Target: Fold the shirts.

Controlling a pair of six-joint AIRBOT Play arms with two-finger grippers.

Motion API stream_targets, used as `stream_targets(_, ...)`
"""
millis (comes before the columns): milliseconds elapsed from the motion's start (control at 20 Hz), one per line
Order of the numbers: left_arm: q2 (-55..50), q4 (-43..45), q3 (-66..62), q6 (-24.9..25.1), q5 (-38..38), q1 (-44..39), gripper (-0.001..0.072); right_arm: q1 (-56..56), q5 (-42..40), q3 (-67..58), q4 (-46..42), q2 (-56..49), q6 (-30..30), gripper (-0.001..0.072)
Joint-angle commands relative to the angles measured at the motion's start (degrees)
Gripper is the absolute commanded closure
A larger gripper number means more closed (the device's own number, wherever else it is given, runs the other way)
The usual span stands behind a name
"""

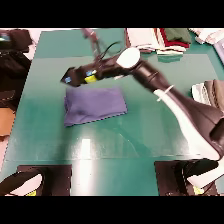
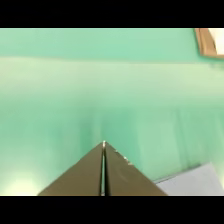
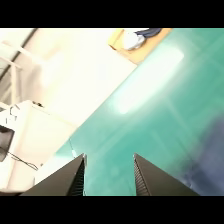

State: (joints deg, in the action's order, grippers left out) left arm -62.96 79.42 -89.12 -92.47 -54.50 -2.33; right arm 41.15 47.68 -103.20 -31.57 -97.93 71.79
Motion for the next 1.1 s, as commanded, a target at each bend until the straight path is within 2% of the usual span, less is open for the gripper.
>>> stream_targets(0,4.0,1.3,0.0,0.1,-1.6,2.0,0.0680,1.4,-4.5,0.5,-3.2,-1.6,-1.3,0.0356)
stream_targets(200,3.5,1.0,1.1,1.5,-2.1,-0.3,0.0680,-8.9,-0.3,10.6,-9.4,7.0,-0.7,0.0356)
stream_targets(350,3.2,1.0,2.3,1.5,-1.1,-4.3,0.0680,-19.1,6.3,21.0,-14.6,12.3,3.0,0.0335)
stream_targets(450,2.4,1.0,2.6,1.5,-1.2,-6.2,0.0680,-26.0,10.1,27.3,-15.4,13.2,3.3,0.0126)
stream_targets(500,2.1,1.0,2.7,1.5,-1.2,-7.0,0.0680,-28.9,11.5,29.9,-15.1,12.8,3.6,0.0117)
stream_targets(650,1.5,1.0,3.0,2.4,-0.3,-9.0,0.0680,-33.4,14.0,33.7,-12.0,8.5,3.8,0.0122)
stream_targets(800,0.9,1.0,3.0,3.0,0.0,-10.3,0.0680,-31.9,15.5,32.0,-8.9,1.8,3.8,0.0124)
stream_targets(900,0.4,0.5,3.0,3.0,0.0,-10.3,0.0680,-28.9,15.4,29.0,-6.8,-2.6,3.8,0.0191)
stream_targets(1000,0.1,0.4,3.0,3.0,0.0,-10.3,0.0680,-25.4,15.4,24.7,-4.9,-7.2,3.8,0.0191)
stream_targets(1050,0.1,0.2,3.0,3.0,0.0,-10.3,0.0680,-23.5,15.2,22.4,-4.3,-9.4,3.8,0.0216)
